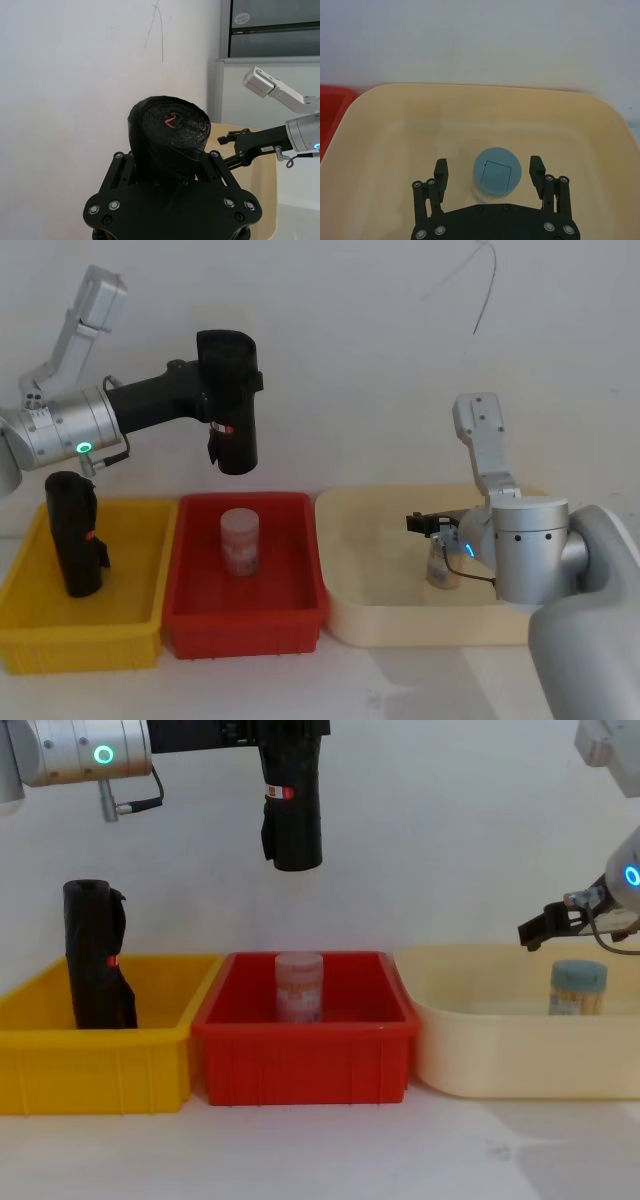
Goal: Pick up the garbage bag with the one hand and transfer it to the other hand.
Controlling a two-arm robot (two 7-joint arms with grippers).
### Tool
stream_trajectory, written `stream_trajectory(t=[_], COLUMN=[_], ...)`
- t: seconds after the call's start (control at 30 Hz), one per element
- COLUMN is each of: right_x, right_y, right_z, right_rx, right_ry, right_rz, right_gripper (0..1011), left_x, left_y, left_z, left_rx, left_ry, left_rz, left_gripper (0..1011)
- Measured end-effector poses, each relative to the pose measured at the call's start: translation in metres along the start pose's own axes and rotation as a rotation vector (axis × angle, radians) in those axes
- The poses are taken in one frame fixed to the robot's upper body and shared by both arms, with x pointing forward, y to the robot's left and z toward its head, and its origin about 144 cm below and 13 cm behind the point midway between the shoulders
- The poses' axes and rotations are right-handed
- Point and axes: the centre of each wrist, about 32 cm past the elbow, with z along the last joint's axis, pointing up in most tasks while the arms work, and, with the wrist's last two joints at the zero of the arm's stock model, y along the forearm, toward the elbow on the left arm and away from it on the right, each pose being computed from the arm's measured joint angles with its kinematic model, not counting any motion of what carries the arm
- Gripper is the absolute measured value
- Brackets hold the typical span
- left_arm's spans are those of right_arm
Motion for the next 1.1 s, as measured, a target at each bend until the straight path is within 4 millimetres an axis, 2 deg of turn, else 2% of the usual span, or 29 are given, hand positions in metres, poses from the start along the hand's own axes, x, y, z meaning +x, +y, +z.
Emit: stream_trajectory(t=[0.3,1.1], right_x=[0.002,0.015], right_y=[-0.008,-0.059], right_z=[-0.004,-0.02], right_rx=[0.022,0.223], right_ry=[0.003,0.012], right_rz=[0.044,0.376], right_gripper=[1001,1001], left_x=[0.0,0.0], left_y=[0.0,-0.001], left_z=[0.0,0.0], left_rx=[0.0,0.001], left_ry=[0.0,-0.001], left_rz=[-0.001,-0.003], left_gripper=[426,426])
